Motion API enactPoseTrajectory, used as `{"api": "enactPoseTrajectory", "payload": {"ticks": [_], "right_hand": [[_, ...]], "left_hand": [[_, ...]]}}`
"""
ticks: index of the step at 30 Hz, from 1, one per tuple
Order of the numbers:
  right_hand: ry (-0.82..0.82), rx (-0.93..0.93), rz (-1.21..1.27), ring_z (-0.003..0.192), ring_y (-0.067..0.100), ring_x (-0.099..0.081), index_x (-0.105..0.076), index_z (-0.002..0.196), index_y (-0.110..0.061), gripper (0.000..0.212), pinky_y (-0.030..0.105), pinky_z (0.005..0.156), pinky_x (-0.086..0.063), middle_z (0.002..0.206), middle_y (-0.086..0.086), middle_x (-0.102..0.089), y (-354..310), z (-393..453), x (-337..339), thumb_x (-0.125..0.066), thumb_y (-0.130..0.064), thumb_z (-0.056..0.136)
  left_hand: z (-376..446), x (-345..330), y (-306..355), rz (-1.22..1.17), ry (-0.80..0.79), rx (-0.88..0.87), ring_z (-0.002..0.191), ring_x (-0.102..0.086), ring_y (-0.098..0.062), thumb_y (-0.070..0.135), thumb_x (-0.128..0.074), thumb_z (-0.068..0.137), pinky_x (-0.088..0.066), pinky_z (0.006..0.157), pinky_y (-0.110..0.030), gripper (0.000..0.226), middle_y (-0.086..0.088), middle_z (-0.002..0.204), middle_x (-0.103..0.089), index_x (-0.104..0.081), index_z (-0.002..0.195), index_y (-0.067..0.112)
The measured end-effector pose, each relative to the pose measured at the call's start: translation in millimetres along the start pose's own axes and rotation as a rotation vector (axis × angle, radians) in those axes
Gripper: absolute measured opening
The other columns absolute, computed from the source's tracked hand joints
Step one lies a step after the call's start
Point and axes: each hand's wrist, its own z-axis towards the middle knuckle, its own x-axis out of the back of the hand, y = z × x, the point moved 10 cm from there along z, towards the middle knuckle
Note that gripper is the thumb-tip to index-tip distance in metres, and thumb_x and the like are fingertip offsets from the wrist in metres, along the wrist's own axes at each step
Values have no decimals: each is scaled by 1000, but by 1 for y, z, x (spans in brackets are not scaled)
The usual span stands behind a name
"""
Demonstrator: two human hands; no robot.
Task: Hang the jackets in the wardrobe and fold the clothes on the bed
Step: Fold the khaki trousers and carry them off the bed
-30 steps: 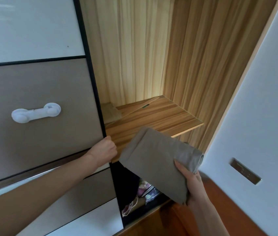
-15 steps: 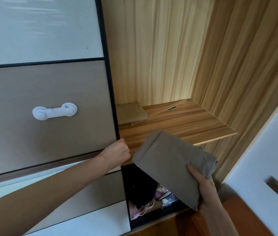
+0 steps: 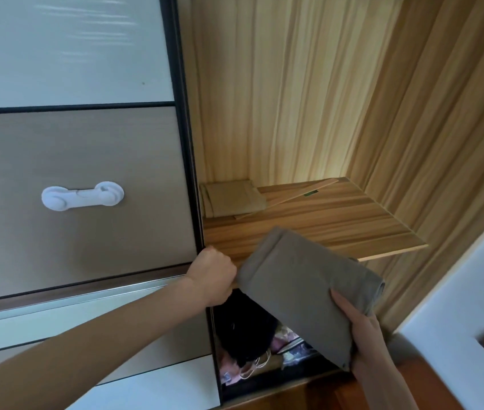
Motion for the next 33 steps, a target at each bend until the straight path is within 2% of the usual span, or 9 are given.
{"api": "enactPoseTrajectory", "payload": {"ticks": [2,4,6,8,11,18,21,27,33], "right_hand": [[1,7,-8,102,36,-75,-67,130,-15,47,65,94,-57,111,13,-79,-9,6,8,-80,-17,85],[-1,11,-28,105,36,-74,-66,130,-18,48,63,99,-55,112,12,-79,-21,13,14,-81,-18,84],[-16,9,-50,105,37,-74,-66,129,-22,47,62,99,-55,111,10,-79,-32,22,16,-82,-19,84],[-39,-5,-82,106,37,-74,-67,130,-22,49,62,100,-55,112,11,-79,-43,35,16,-82,-20,83],[-105,-29,-155,105,37,-74,-67,130,-17,50,56,95,-58,113,14,-78,-61,58,14,-82,-20,83],[-259,-189,-339,109,37,-74,-67,131,-11,49,51,97,-58,119,17,-76,-100,120,23,-80,-27,87],[-324,-166,-466,107,34,-75,-67,131,-16,64,49,93,-60,117,14,-77,-117,158,23,-92,-37,76],[-147,-157,-645,103,30,-74,-62,128,-27,95,48,92,-61,117,6,-75,-115,261,49,-91,-74,50],[-204,15,-774,108,22,-61,-51,138,-21,53,36,90,-48,130,1,-60,-117,332,22,-73,-42,94]], "left_hand": [[8,-2,-4,-261,12,125,113,-65,-30,30,-54,98,-49,85,-38,47,-10,127,-66,-50,141,9],[17,-6,-1,-832,35,225,119,-62,-33,28,-45,104,-49,92,-40,59,-12,133,-63,-28,159,13],[26,-25,4,-1634,1,455,128,-58,-30,50,-37,109,-45,107,-39,51,-8,140,-60,-36,155,26],[36,-43,42,-2306,-282,614,130,-59,-30,76,-44,96,-43,115,-51,58,-6,135,-64,-51,136,34],[59,-33,82,-2822,-597,524,126,-63,-37,79,-62,82,-46,112,-56,84,-21,130,-70,-68,131,12],[121,-14,85,-2673,-428,455,111,-72,-32,44,-79,85,-55,95,-42,50,-17,115,-77,-78,117,6],[158,-16,88,-2508,-311,511,105,-75,-32,38,-93,69,-58,94,-44,65,-13,108,-80,-73,123,9],[233,-29,79,-2487,119,640,102,-77,-28,41,-96,68,-61,94,-52,75,-5,114,-79,-66,134,25],[272,-65,90,-2487,289,804,104,-73,-27,31,-85,86,-61,86,-46,60,-6,121,-73,-60,139,27]]}}
